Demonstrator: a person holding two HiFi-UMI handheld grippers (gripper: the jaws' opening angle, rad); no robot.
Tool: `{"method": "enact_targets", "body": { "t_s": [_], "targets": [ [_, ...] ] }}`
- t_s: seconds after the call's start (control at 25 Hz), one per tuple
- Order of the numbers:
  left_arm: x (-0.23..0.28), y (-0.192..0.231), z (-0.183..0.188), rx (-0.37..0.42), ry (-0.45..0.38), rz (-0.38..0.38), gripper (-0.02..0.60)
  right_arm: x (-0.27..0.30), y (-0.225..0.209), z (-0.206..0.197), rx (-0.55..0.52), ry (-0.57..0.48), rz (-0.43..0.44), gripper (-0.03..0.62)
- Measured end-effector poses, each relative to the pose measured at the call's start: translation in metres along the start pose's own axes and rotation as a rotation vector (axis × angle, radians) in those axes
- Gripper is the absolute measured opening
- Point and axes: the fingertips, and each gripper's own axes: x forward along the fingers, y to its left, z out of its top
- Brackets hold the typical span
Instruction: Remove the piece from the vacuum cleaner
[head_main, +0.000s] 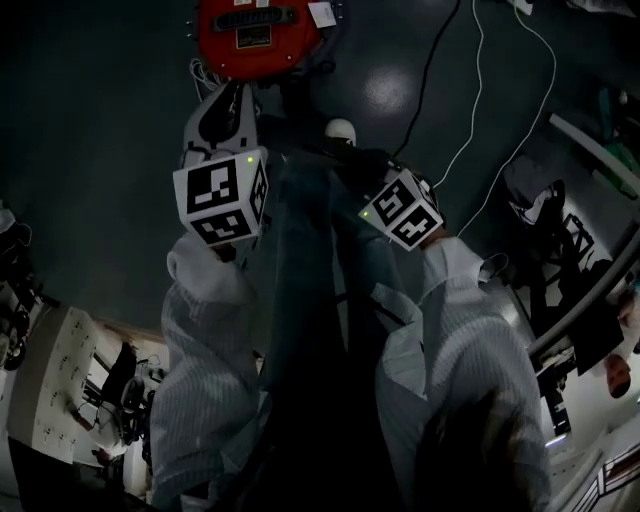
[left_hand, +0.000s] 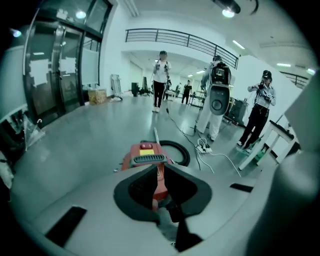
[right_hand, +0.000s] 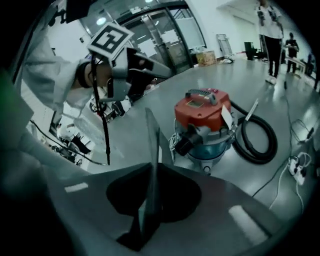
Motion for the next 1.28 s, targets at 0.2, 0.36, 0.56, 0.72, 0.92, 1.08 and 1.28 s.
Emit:
{"method": "enact_targets", "body": {
  "t_s": [0.2, 0.36, 0.56, 0.72, 0.92, 1.08, 1.28],
  "targets": [
    [-0.096, -0.003, 0.08, -0.039, -0.105, 0.075, 0.037, -0.091, 0.015, 0.075, 0.066, -0.104, -0.07, 0.025],
    [-0.17, -0.029, 0.141, -0.022, -0.144, 0.048, 0.037, -0.178, 0.059, 0.144, 0.072, -0.211, -0.08, 0.025],
    [-0.274, -0.052, 0.232, 0.051, -0.311, 0.071, 0.006, -0.286, 0.11, 0.229, 0.04, -0.413, -0.142, 0.026],
    [-0.336, -0.054, 0.277, 0.013, -0.42, 0.103, 0.006, -0.339, 0.132, 0.274, 0.024, -0.54, -0.191, 0.026],
    [-0.365, -0.055, 0.289, 0.001, -0.453, 0.127, 0.006, -0.372, 0.158, 0.314, -0.042, -0.63, -0.22, 0.026],
    [-0.367, -0.061, 0.293, 0.017, -0.455, 0.143, 0.006, -0.386, 0.161, 0.327, -0.094, -0.646, -0.235, 0.026],
    [-0.35, -0.064, 0.293, 0.02, -0.443, 0.139, 0.006, -0.387, 0.154, 0.329, -0.133, -0.632, -0.243, 0.026]
  ]
}}
